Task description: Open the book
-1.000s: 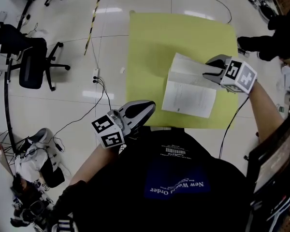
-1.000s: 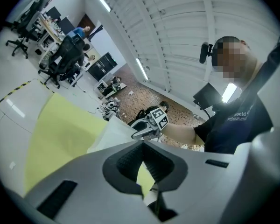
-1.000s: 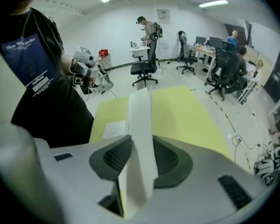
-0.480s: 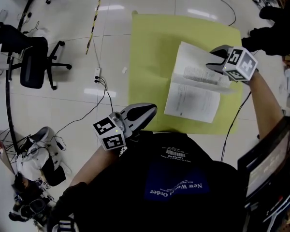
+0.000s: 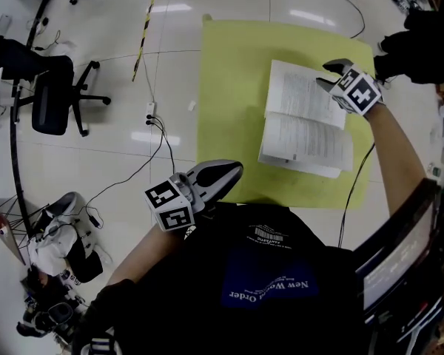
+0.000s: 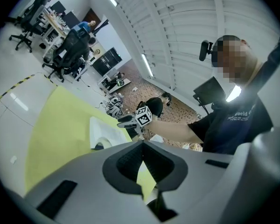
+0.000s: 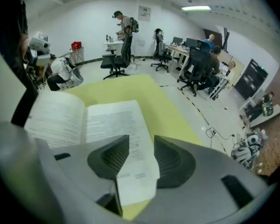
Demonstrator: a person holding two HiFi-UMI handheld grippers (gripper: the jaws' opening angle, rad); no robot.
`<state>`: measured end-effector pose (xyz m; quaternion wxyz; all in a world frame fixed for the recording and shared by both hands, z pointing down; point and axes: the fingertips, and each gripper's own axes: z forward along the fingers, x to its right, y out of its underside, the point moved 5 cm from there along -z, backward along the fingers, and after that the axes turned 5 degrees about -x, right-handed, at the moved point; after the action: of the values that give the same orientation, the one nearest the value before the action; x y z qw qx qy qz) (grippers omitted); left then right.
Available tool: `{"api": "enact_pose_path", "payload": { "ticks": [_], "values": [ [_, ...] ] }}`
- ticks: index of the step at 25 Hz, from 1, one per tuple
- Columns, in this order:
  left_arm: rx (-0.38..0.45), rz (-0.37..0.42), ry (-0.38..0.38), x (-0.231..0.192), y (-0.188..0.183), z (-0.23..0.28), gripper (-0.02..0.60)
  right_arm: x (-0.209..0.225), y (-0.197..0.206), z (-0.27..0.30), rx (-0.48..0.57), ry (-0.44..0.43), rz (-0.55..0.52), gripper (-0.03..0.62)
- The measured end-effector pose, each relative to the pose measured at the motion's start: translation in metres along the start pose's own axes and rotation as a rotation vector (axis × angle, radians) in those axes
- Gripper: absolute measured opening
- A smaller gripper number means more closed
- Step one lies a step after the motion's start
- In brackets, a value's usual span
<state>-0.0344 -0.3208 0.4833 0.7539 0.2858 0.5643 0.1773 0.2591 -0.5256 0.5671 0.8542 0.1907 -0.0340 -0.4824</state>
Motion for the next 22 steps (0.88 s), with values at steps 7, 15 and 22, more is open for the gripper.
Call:
{"api": "enact_pose_path", "payload": {
  "ticks": [7,15,22],
  "values": [
    [-0.008,-0.009,0.006,-0.001,0.000,0.005,0.006,-0.044,0.020,0.031,-0.018,-0.012,0.012,0.055],
    [-0.024,-0.005,0.010,0.000,-0.001,0.009,0.006,-0.024,0.034,0.040,-0.020,0.012,0.086,0.216],
    [-0.049,-0.013,-0.007,-0.002,0.010,0.008,0.006,0.003,0.025,0.060,-0.098,-0.255,-0.053,0.397]
  ]
}}
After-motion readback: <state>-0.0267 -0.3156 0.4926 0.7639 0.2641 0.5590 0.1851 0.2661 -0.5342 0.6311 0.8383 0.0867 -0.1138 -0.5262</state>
